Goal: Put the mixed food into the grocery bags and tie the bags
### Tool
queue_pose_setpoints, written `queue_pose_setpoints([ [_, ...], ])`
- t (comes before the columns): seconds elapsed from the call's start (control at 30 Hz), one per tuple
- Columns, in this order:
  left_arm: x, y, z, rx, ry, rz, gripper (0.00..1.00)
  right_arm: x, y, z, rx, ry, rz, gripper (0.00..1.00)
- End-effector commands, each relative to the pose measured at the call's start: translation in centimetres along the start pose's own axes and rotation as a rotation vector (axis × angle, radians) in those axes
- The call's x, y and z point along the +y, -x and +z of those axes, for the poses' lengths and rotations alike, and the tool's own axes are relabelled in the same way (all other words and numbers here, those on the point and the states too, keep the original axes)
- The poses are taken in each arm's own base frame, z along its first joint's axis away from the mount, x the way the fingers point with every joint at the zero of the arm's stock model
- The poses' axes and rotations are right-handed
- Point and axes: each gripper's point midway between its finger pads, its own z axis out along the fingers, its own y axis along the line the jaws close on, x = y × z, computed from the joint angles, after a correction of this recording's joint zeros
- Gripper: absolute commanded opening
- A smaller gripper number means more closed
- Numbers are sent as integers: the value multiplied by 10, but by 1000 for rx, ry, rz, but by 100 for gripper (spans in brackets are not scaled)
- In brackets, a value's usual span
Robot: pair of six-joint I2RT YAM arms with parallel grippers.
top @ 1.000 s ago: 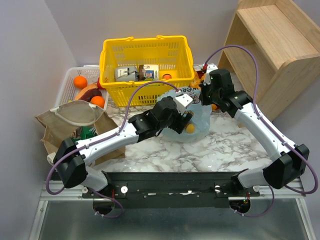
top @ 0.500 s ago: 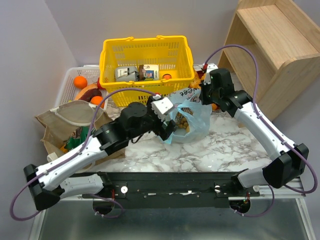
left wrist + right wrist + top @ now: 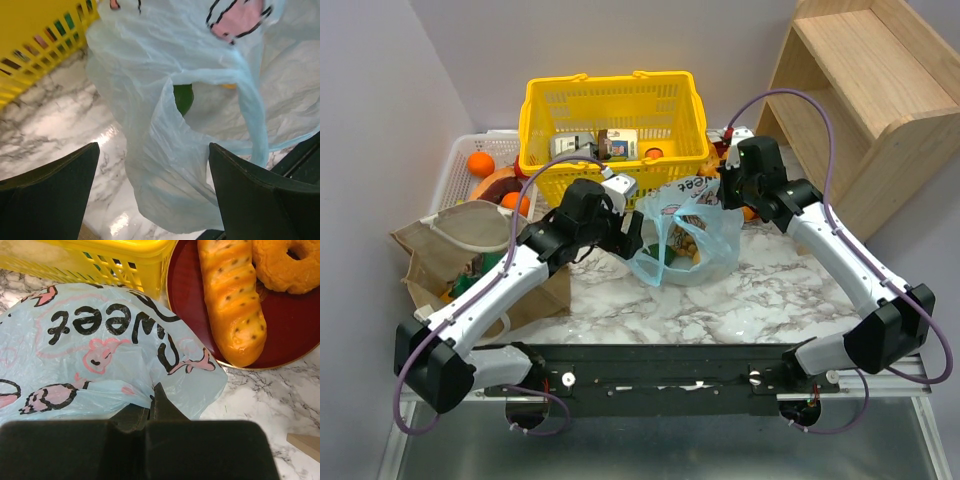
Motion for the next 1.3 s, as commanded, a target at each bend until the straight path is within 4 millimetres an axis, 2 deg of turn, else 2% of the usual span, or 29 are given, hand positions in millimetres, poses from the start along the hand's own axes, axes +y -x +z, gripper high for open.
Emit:
queue_pose_setpoints([
  [0.0,-9,-5,10,17,-120,-98,78,3,17,-6,-43,25,1,1],
  [0.03,-16,-4,10,24,-172,-114,71,4,18,-8,-47,33,1,2],
  [0.07,-14,-3,12,23,-185,-125,63,5,19,-10,-52,38,-2,6],
  [0.1,-17,-6,15,42,-206,-133,36,5,22,-13,-62,45,-5,9],
  [0.13,-18,-3,15,43,-222,-129,18,11,25,-17,-69,79,-15,14],
  [0.17,-21,-4,15,51,-248,-125,4,18,27,-20,-76,119,-24,32],
  [0.2,-19,-3,14,53,-250,-125,0,22,31,-25,-87,143,-23,42],
  [0.27,-16,4,10,44,-261,-111,0,27,52,-40,-149,164,13,58],
  [0.3,-5,12,6,22,-236,-117,0,24,61,-46,-174,140,75,62],
  [0.33,1,16,3,14,-220,-122,0,12,74,-57,-227,78,97,65],
  [0.37,8,18,0,4,-196,-131,0,6,84,-63,-271,46,109,79],
  [0.4,12,25,-8,-29,-183,-139,0,-2,90,-67,-296,0,141,87],
  [0.43,23,25,-13,-44,-156,-162,0,-15,97,-71,-321,-65,162,90],
  [0.5,30,34,-29,-102,-126,-171,0,-35,108,-69,-306,-117,214,91],
  [0.53,39,32,-33,-112,-98,-192,0,-39,107,-61,-273,-119,230,91],
  [0.57,41,32,-39,-121,-87,-200,0,-51,107,-49,-223,-136,250,91],
  [0.67,49,30,-56,-154,-47,-205,0,-67,98,-21,-146,-140,294,89],
  [0.7,48,31,-63,-171,-39,-200,0,-72,91,-2,-105,-138,309,88],
  [0.77,51,27,-66,-175,-27,-202,0,-85,82,15,-69,-153,345,85],
  [0.8,50,28,-71,-194,-21,-192,0,-90,73,31,-31,-165,355,84],
  [0.9,58,24,-73,-232,28,-175,0,-106,66,52,-1,-226,344,79],
  [0.93,62,16,-70,-226,44,-178,0,-113,60,69,26,-248,328,77],
  [0.97,65,19,-69,-251,59,-169,0,-120,58,77,35,-288,316,74],
  [1.0,68,19,-69,-261,74,-162,0,-126,53,87,56,-314,309,73],
  [1.03,69,15,-66,-258,73,-161,0,-132,36,107,113,-343,298,73],
  [1.1,69,16,-63,-265,63,-150,0,-148,36,116,134,-407,295,72],
  [1.13,69,15,-62,-262,61,-152,0,-151,34,122,144,-418,294,71],
  [1.17,69,15,-61,-262,57,-151,0,-157,26,137,171,-424,293,70],
  [1.27,65,10,-55,-254,22,-164,0,-165,20,154,184,-427,284,71],
])
